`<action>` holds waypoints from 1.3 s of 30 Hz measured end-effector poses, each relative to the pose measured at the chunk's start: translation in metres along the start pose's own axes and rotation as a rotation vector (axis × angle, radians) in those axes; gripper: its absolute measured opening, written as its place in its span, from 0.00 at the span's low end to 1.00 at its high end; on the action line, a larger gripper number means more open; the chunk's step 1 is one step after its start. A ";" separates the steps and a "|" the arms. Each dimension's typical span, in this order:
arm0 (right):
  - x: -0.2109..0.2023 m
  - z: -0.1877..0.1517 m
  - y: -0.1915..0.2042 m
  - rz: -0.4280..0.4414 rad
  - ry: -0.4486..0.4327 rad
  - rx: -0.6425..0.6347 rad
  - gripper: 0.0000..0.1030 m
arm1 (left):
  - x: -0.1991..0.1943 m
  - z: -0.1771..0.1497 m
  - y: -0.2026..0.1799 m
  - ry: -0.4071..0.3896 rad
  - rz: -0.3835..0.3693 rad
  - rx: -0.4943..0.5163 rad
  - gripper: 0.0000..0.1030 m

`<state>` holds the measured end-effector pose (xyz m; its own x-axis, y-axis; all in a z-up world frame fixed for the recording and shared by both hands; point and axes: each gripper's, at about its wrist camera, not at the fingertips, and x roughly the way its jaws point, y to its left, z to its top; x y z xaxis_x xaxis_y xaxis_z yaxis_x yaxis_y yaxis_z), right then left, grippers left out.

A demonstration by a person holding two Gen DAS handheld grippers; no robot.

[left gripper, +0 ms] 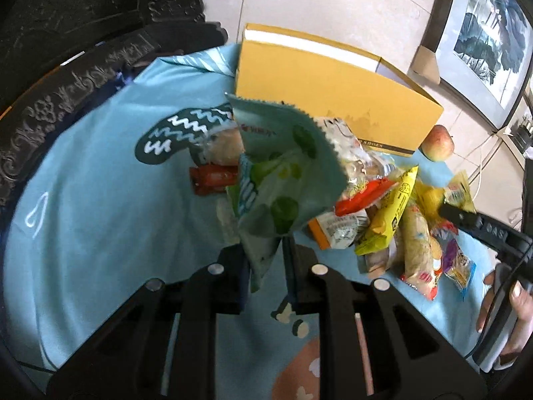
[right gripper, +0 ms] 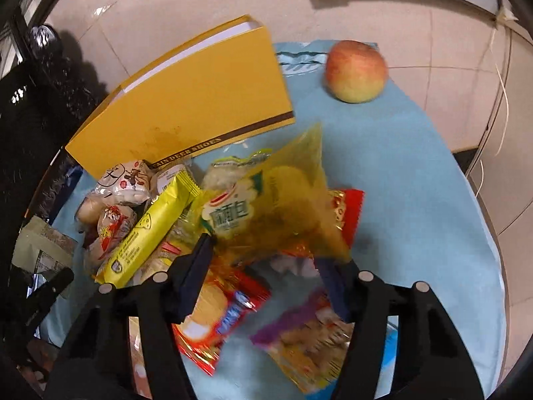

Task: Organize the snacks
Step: 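Grasp the green-and-white snack bag with the left gripper while the right grasps the yellow bread bag, then carry both bags over the yellow box and release them inside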

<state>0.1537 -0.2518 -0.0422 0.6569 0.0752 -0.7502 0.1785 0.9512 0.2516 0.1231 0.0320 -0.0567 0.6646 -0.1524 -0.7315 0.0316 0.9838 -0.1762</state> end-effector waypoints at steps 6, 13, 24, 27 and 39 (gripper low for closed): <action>0.008 0.013 -0.005 0.071 0.026 0.075 0.73 | -0.002 0.001 0.003 -0.008 -0.022 -0.004 0.17; 0.009 0.022 -0.019 0.116 0.029 0.262 0.75 | 0.001 0.001 -0.004 -0.010 -0.041 0.012 0.17; 0.017 0.022 0.016 -0.015 0.008 0.133 0.40 | 0.005 -0.001 -0.003 0.001 -0.046 0.018 0.17; -0.002 0.016 0.007 0.068 -0.015 0.135 0.40 | 0.004 -0.003 -0.005 0.005 -0.044 0.025 0.17; -0.075 0.026 0.014 0.201 -0.167 0.052 0.40 | -0.039 0.028 -0.037 -0.059 -0.064 0.067 0.17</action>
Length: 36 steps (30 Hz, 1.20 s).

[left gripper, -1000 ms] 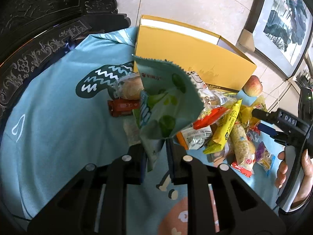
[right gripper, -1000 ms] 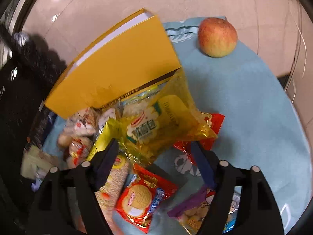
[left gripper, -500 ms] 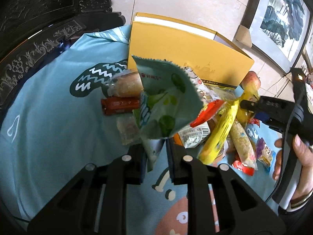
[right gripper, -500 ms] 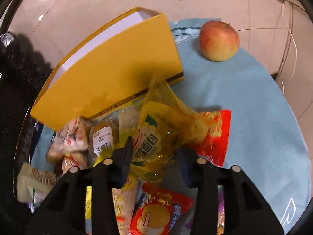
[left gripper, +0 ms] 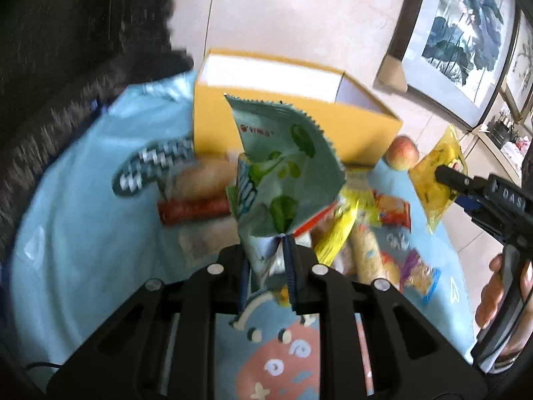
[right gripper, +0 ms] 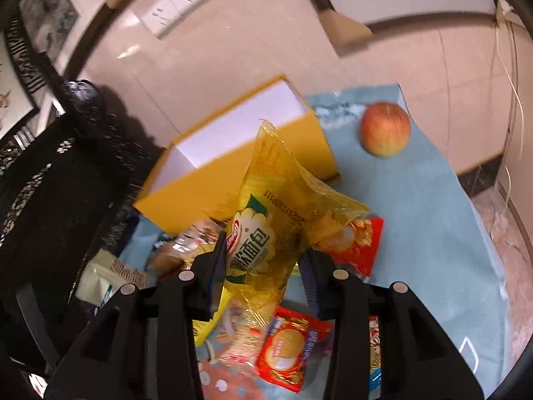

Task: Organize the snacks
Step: 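Carry both bags over the yellow box and release them inside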

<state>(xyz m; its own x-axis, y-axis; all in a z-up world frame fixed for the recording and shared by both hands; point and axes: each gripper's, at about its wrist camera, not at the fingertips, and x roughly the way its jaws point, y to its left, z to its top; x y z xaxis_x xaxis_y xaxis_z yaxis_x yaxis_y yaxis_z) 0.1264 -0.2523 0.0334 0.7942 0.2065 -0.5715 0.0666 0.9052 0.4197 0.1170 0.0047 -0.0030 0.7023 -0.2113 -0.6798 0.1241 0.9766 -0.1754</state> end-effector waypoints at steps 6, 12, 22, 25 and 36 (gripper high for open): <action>-0.012 0.012 0.024 0.057 -0.046 -0.076 0.40 | -0.024 0.032 -0.025 -0.051 0.031 0.085 0.17; -0.012 0.042 0.048 0.039 -0.100 -0.169 0.40 | -0.023 0.080 -0.059 -0.080 0.117 0.193 0.17; 0.032 0.091 0.066 -0.043 -0.201 -0.225 0.40 | 0.031 0.169 -0.054 -0.081 0.068 0.078 0.17; 0.056 0.099 0.068 -0.074 -0.213 -0.243 0.40 | 0.059 0.184 -0.054 -0.064 0.090 0.090 0.17; 0.116 0.109 0.052 -0.190 -0.215 -0.309 0.74 | 0.123 0.184 -0.021 -0.088 0.216 -0.012 0.93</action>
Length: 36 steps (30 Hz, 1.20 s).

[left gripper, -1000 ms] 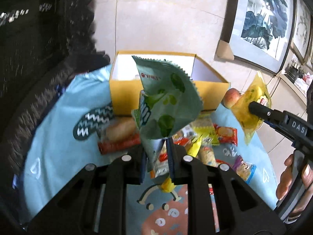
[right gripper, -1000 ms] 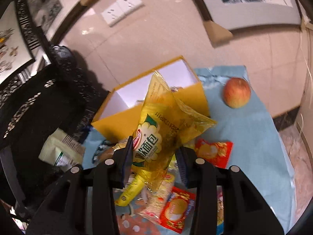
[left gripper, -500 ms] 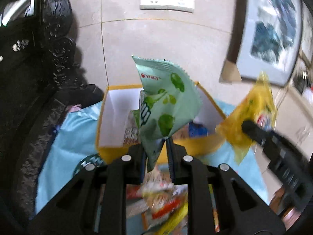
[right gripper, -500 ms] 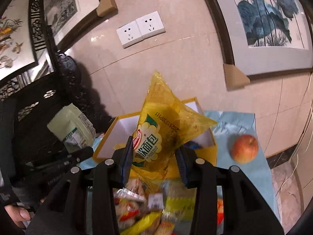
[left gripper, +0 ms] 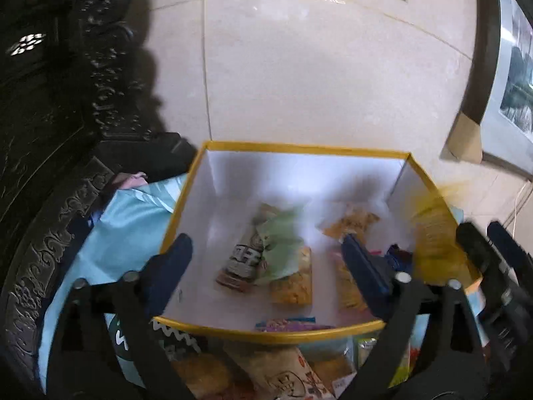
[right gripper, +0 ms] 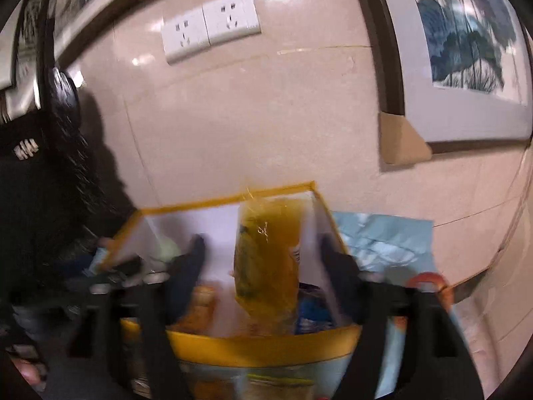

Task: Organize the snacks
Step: 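Carry both bags over the yellow box and release them inside, then withdraw both grippers from the box back over the snack pile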

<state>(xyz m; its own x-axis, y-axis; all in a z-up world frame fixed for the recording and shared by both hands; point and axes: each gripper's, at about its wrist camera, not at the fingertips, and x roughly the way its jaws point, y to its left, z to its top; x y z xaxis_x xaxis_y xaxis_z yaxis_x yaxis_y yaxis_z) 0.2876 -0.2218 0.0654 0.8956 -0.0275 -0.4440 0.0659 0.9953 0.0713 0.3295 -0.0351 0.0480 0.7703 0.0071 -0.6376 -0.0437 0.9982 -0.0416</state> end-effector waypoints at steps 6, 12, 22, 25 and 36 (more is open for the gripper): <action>-0.030 -0.005 -0.017 0.048 0.003 0.068 0.74 | -0.019 -0.016 0.003 0.035 -0.006 0.041 0.93; -0.068 -0.041 -0.050 0.060 0.110 0.186 0.95 | -0.057 -0.048 0.013 0.048 -0.031 0.022 0.93; -0.146 -0.129 -0.084 0.062 0.298 0.123 0.95 | -0.103 -0.158 0.039 0.128 -0.074 0.000 0.93; -0.153 -0.157 -0.080 0.027 0.356 0.057 0.95 | -0.113 -0.184 0.044 0.127 -0.080 0.014 0.93; -0.131 -0.197 -0.065 -0.063 0.436 -0.148 0.95 | -0.130 -0.221 0.057 0.142 -0.091 0.028 0.93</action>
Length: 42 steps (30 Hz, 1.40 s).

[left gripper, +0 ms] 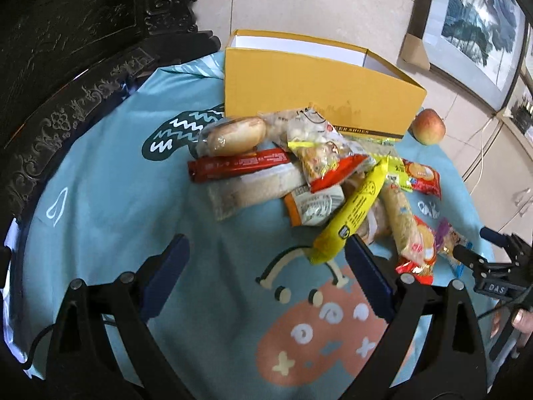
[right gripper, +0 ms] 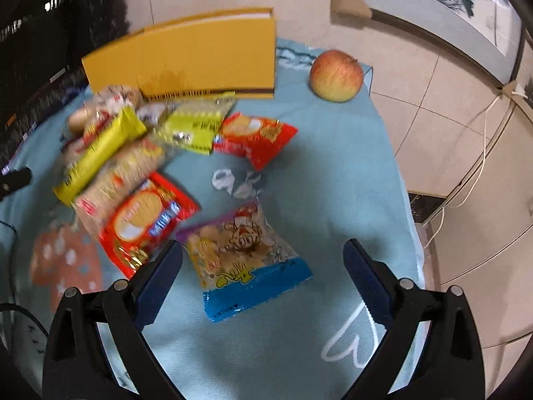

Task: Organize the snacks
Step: 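Withdraw both grippers from the box back over the snack pile, then grasp the yellow snack stick with the left gripper while the right grasps the blue-and-white cartoon bag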

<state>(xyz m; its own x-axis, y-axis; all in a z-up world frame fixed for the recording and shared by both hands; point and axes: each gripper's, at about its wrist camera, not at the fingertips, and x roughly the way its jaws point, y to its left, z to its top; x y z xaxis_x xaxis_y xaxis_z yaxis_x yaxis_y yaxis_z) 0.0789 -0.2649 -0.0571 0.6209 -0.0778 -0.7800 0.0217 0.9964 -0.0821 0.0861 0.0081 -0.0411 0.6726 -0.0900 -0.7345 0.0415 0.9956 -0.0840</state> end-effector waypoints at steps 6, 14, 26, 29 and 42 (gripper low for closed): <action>0.014 -0.002 0.014 0.038 0.047 -0.040 0.46 | 0.007 -0.002 -0.002 0.020 0.017 0.023 0.93; -0.013 0.009 -0.001 0.218 -0.018 0.136 0.40 | 0.016 -0.002 -0.023 0.021 0.025 0.108 0.93; -0.008 0.017 -0.009 0.438 -0.078 0.255 0.41 | 0.040 0.006 -0.044 0.048 0.005 0.155 0.92; -0.010 0.015 -0.009 0.453 -0.077 0.254 0.41 | 0.048 0.008 -0.046 0.067 -0.004 0.148 0.92; -0.007 0.014 -0.005 0.455 -0.072 0.241 0.41 | 0.059 0.003 -0.065 0.120 -0.087 0.210 0.19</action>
<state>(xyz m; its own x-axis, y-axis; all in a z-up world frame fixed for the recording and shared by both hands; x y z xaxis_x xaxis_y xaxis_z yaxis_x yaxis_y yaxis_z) 0.0850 -0.2690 -0.0422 0.6616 0.3594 -0.6582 -0.0888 0.9091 0.4071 0.1251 -0.0619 -0.0775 0.5679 -0.1653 -0.8063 0.2564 0.9664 -0.0176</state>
